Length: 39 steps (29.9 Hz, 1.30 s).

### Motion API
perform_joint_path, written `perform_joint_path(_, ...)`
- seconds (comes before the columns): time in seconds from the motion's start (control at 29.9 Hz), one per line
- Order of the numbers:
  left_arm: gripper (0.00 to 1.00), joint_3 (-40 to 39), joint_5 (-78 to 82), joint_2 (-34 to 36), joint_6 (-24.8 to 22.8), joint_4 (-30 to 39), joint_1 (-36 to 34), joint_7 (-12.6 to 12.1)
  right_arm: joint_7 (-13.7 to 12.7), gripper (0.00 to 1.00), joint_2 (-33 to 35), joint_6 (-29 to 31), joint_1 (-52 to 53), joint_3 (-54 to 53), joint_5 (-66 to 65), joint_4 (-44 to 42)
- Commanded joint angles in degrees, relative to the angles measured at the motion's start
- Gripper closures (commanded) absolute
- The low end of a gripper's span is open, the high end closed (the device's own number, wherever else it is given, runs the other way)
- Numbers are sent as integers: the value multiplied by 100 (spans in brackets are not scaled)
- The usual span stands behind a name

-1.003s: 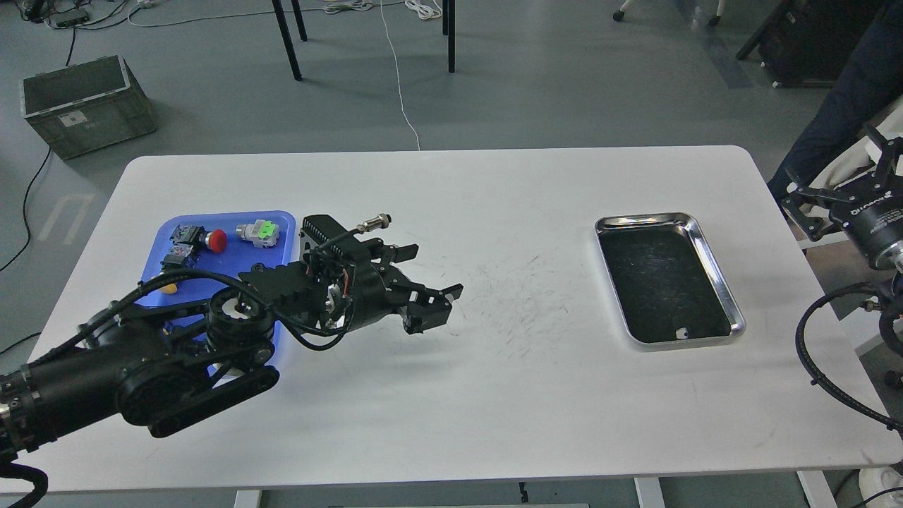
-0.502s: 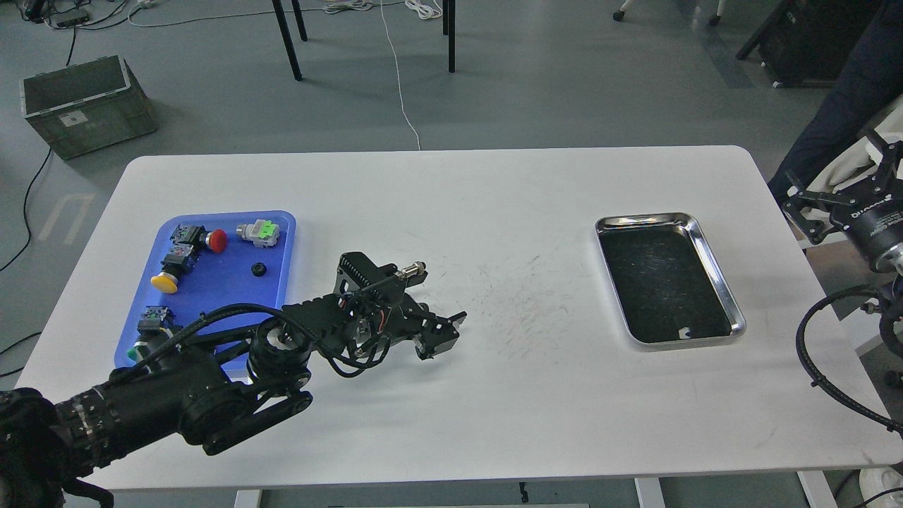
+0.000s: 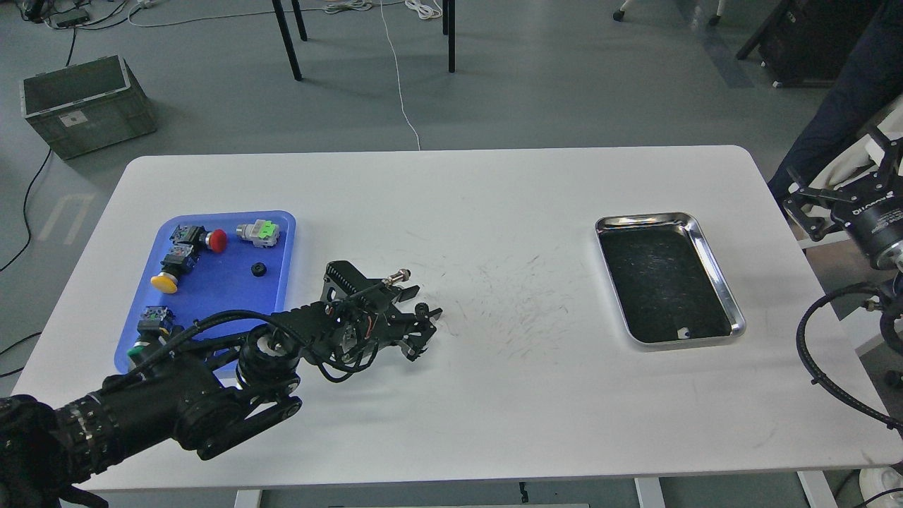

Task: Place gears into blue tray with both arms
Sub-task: 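Grasp the black part with the left gripper, then move the black part into the blue tray and release it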

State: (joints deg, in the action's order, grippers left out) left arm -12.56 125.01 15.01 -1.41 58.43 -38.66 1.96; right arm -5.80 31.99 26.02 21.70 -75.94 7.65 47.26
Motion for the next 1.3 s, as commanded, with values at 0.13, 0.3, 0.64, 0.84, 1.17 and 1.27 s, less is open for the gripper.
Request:
perform_joint_path(0.13, 92, -1, -1, -7, -17, -8, 78, -3, 0, 2, 35, -1, 10, 0, 0, 2)
perform_joint_path(0.3, 95, -27, -1, 72, -26, 71, 34, 6, 0, 2, 27, -1, 10, 9, 0, 2)
perform_joint_path(0.64, 95, -97, -564, 1221, -192, 1159, -1063, -160, -9, 2, 9, -1, 63, 53, 0, 2)
perform_joint_path(0.84, 95, -124, -1496, 2521, -386, 2048, -1355, -415, -9, 2, 44, -18, 203, 123, -9, -7)
perform_joint_path(1.17, 95, -97, -2376, 3684, 360, 1857, -240, -319, -9, 2, 53, -45, 203, 132, -9, -7)
perform_joint_path(1.27, 95, -106, -2367, 3614, 528, 1593, 86, -302, -9, 2, 53, -53, 203, 132, -18, -7)
